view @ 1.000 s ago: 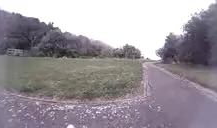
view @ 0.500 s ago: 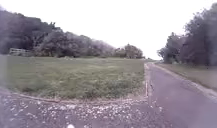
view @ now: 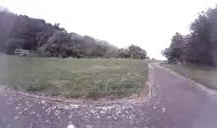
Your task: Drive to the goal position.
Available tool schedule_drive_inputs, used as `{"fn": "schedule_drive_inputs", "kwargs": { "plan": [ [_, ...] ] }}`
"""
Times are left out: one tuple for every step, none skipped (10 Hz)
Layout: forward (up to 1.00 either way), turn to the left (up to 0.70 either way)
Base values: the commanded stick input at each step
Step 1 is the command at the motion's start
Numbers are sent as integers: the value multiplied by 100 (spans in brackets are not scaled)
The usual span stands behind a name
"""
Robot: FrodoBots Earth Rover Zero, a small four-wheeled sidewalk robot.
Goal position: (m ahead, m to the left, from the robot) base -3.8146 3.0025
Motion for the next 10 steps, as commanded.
{"fn": "schedule_drive_inputs", "kwargs": {
  "plan": [
    [2,85],
    [5,10],
    [6,13],
    [7,14],
    [7,15],
    [14,28],
    [16,33],
    [19,37],
    [22,45],
    [22,45]
  ]
}}
